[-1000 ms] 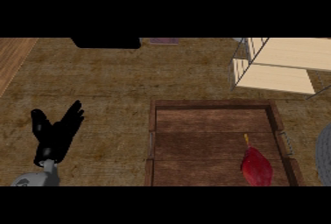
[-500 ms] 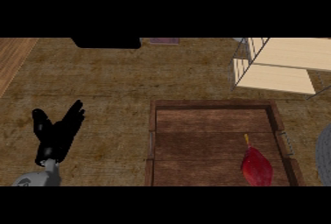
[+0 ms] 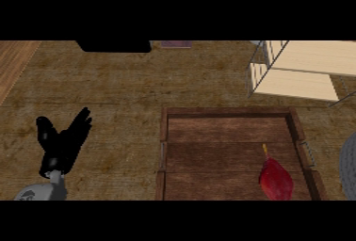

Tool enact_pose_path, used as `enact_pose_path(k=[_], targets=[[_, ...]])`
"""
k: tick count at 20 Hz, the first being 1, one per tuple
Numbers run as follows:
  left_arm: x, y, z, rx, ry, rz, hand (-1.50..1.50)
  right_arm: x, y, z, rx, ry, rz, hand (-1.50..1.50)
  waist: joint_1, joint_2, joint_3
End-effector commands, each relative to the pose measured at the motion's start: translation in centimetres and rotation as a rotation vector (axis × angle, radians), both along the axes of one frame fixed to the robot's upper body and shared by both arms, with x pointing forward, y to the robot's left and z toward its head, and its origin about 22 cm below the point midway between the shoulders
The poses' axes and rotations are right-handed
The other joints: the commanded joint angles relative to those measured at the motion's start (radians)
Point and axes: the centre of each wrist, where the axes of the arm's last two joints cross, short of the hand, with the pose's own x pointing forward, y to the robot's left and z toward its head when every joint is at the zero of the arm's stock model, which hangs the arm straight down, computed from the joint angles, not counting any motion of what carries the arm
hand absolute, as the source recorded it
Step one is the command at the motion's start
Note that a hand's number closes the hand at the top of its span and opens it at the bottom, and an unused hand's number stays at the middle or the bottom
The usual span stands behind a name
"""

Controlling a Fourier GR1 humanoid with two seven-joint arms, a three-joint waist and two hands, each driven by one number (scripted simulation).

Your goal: Pick the lemon from the tray and place it in the tiered shelf

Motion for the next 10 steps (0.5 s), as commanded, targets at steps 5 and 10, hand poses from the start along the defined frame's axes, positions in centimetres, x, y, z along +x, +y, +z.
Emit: enact_pose_path(k=[5,10], targets=[[0.3,0.4,0.3,-0.016,0.036,0.015,0.0,0.6,-1.2,-2.3,0.307,-0.086,-0.085,-1.5,-0.007,0.004,-0.006],[0.3,0.3,-0.4,-0.011,0.042,0.008,0.0,0.3,-0.5,2.4,0.507,-0.137,-0.045,-1.5,-0.004,0.005,-0.007]])
